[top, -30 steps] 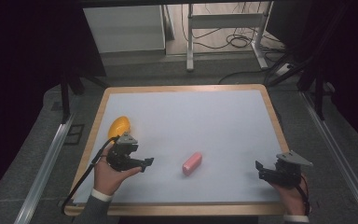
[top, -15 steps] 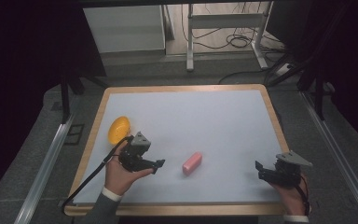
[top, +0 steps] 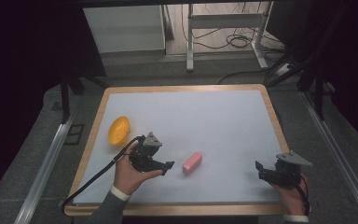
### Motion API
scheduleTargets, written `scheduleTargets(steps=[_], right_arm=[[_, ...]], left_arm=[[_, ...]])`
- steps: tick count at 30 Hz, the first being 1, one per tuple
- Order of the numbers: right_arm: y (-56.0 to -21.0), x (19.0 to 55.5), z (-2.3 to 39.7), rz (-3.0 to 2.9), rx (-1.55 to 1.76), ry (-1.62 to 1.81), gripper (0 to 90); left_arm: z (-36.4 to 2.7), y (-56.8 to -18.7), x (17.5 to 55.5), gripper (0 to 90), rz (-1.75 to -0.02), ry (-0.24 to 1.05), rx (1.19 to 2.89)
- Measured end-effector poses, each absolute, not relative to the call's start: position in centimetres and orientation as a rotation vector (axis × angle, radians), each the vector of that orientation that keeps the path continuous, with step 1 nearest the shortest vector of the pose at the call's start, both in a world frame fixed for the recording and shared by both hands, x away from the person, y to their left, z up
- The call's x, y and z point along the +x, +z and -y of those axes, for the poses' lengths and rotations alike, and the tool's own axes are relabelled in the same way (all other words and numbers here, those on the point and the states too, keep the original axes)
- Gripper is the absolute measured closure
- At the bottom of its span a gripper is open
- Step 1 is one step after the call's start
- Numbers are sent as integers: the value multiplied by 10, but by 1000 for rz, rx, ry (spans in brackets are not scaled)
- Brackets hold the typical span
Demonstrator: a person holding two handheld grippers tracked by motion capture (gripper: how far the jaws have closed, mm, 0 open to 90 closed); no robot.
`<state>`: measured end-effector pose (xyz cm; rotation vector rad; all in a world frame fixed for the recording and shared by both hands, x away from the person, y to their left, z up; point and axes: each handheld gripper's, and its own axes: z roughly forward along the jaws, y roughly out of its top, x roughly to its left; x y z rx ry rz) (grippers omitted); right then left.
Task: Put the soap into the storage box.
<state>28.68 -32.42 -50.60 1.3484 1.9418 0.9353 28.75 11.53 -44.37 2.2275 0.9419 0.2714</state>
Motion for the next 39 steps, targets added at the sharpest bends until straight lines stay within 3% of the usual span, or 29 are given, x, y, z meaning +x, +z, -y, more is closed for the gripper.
scheduleTargets(steps=[18,39], right_arm=[[-507,287,325,-1941,1348,930,94],[-509,288,323,-1948,1351,922,94]], left_arm=[[-77,-452,297,202,-898,219,2264],[-59,-473,302,227,-935,177,2275]])
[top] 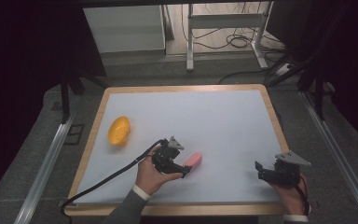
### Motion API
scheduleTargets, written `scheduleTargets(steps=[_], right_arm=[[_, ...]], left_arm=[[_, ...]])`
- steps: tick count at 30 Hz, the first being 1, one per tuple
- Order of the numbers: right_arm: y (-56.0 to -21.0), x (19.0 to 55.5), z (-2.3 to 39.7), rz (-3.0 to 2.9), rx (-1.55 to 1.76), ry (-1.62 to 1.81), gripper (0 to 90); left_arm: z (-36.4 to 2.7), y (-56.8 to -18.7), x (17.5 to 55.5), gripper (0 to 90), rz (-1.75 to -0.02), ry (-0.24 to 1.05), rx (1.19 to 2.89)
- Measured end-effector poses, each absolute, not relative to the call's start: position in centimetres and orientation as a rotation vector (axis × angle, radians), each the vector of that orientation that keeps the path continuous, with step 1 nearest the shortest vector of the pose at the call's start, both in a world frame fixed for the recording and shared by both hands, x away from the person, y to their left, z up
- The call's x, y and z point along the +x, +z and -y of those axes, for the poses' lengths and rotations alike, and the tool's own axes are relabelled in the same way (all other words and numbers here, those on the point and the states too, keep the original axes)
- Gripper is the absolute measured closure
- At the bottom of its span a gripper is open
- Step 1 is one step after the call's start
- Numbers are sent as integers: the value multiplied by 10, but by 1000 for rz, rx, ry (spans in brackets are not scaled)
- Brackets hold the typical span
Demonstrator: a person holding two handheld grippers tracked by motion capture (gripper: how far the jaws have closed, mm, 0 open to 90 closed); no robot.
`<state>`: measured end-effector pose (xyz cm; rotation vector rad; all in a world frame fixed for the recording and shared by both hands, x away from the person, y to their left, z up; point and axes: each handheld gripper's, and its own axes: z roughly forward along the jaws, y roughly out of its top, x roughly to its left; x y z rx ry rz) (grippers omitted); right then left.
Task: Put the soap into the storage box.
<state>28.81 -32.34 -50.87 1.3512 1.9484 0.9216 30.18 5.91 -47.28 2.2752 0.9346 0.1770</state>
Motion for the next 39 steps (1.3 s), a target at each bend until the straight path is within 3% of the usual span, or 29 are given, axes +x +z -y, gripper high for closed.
scheduleTargets(steps=[26,39], right_arm=[[-508,288,323,-1946,1347,928,94],[-508,288,324,-1949,1350,926,94]], left_arm=[[-26,-493,318,247,-954,161,2329],[-19,-507,321,412,-975,142,2338]])
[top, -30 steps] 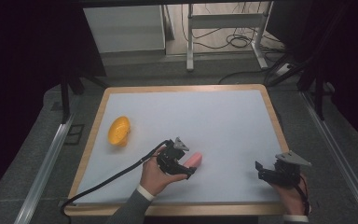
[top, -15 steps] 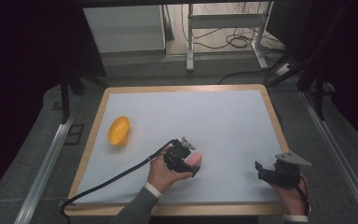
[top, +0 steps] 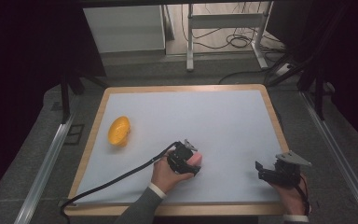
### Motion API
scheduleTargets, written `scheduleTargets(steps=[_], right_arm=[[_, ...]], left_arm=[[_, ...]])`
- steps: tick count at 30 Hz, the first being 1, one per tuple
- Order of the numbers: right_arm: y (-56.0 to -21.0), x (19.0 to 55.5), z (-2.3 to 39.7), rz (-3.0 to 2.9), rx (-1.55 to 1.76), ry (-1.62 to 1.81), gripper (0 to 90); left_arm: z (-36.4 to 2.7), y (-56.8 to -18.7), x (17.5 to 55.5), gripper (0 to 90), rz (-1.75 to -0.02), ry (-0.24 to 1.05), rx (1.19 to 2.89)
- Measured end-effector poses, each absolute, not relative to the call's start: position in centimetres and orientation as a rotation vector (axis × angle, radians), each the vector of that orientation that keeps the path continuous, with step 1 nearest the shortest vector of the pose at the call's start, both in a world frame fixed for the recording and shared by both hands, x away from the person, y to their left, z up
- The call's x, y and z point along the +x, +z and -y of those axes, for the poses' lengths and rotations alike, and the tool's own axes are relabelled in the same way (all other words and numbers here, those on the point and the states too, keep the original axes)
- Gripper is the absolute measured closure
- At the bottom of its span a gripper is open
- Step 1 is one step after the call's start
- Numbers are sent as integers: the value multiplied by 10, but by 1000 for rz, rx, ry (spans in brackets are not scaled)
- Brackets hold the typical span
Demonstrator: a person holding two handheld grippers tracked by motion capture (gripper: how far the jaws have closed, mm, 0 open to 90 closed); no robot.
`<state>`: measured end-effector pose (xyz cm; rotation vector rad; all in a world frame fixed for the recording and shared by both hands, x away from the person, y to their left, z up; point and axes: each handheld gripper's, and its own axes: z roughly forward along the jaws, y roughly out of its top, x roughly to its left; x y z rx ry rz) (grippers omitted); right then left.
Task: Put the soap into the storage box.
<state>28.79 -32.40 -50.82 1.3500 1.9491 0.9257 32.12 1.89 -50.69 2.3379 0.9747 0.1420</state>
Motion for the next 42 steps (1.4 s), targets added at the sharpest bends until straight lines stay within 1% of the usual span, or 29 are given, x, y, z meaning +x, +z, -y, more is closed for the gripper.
scheduleTargets(steps=[2,4,9,13,19,27,35,38,42], right_arm=[[-508,288,324,-1949,1349,928,94],[-508,288,324,-1945,1350,931,94],[-507,288,324,-1945,1348,931,94],[-507,287,325,-1941,1348,933,94],[-504,286,327,-1924,1345,944,94],[-504,286,327,-1925,1347,946,94],[-504,286,327,-1934,1341,943,94],[-505,286,327,-1934,1342,942,94],[-505,286,327,-1929,1348,942,94]], left_arm=[[-18,-508,320,454,-979,155,2335],[-18,-508,320,519,-982,174,2332],[-17,-512,321,544,-991,159,2345],[-17,-512,321,596,-986,167,2349],[-19,-510,320,599,-976,180,2350],[-26,-497,317,599,-947,213,2336],[-33,-491,318,599,-942,210,2343],[-39,-490,319,599,-952,190,2327],[-47,-490,319,599,-971,201,2316]])
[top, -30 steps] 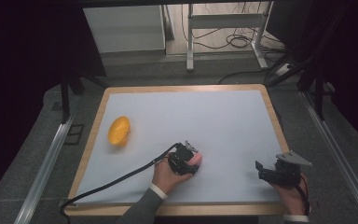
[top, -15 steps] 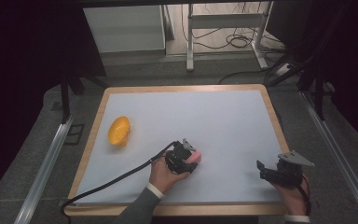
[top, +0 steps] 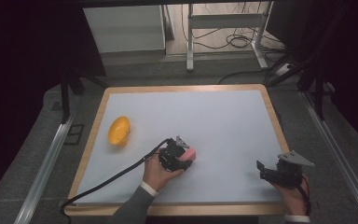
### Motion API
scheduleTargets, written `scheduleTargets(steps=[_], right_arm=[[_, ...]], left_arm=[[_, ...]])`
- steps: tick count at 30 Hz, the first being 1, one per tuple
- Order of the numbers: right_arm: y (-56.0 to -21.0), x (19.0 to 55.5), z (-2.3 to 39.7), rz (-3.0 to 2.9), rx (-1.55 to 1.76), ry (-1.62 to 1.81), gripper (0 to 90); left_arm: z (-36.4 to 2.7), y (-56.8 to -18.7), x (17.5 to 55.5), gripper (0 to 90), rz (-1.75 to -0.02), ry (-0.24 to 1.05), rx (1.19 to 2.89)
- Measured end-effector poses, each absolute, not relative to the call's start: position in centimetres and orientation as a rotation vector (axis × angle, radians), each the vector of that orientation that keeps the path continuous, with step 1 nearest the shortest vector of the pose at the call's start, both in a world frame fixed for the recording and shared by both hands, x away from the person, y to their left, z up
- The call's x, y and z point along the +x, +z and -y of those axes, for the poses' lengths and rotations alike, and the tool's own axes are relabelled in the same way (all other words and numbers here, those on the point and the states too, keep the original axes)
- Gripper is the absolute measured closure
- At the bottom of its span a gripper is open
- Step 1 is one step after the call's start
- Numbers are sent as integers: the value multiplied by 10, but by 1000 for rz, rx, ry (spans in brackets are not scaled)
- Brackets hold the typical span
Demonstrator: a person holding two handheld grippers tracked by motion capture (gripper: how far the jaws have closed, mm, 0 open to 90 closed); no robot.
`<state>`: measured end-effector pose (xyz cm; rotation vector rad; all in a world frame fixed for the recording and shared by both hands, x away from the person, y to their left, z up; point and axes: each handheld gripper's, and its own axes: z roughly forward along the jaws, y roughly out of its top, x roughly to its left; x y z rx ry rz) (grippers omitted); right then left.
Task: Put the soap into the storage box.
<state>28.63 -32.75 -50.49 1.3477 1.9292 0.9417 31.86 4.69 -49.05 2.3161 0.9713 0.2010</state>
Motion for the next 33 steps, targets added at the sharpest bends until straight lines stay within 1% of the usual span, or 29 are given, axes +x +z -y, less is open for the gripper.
scheduleTargets(steps=[33], right_arm=[[-507,287,326,-1938,1354,926,94]], left_arm=[[-107,-476,326,600,-1077,261,2253]])
